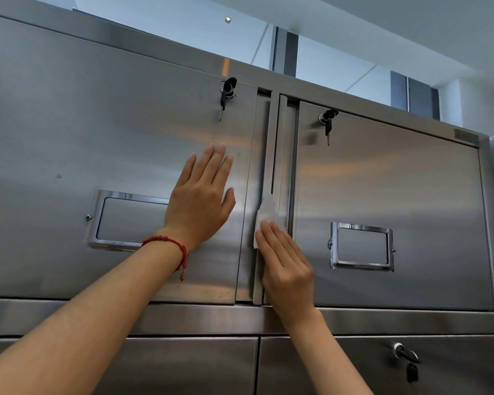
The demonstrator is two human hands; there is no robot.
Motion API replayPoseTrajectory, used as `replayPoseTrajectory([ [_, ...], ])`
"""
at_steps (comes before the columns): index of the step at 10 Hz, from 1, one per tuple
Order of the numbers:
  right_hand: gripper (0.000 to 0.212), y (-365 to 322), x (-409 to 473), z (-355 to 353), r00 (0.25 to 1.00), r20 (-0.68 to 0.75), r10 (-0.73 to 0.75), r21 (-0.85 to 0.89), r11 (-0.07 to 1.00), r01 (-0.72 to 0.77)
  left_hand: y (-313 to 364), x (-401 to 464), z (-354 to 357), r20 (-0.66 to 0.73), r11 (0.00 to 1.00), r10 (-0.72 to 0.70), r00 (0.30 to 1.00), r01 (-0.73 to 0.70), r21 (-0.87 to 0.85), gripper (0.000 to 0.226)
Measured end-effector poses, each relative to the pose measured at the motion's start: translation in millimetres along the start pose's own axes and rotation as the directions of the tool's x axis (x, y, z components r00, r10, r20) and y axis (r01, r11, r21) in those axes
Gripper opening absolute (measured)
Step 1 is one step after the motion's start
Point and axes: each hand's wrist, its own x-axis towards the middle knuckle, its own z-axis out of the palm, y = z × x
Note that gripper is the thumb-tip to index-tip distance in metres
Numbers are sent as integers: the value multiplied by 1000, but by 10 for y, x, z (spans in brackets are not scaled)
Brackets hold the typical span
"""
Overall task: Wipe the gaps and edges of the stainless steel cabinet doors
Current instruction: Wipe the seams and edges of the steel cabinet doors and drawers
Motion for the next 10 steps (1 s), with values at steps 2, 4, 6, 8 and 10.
replayPoseTrajectory([
  [2,24,-33,39,26,999,-9,54,13,998,-54,-1,-4,3,-2,1000,2,1000,-2,5,54],
  [4,24,-89,-95,-8,997,-42,65,39,997,-64,2,-3,2,-6,1000,-1,1000,1,9,54],
  [6,23,-57,0,17,997,2,81,41,996,-81,-2,-2,2,-14,1000,1,1000,0,8,53],
  [8,23,-118,-167,-22,997,1,74,56,996,-74,-2,-8,7,12,1000,-2,1000,1,10,52],
  [10,24,-59,-49,-10,998,-24,58,56,997,-57,-7,-8,8,18,1000,1,1000,-1,8,53],
])
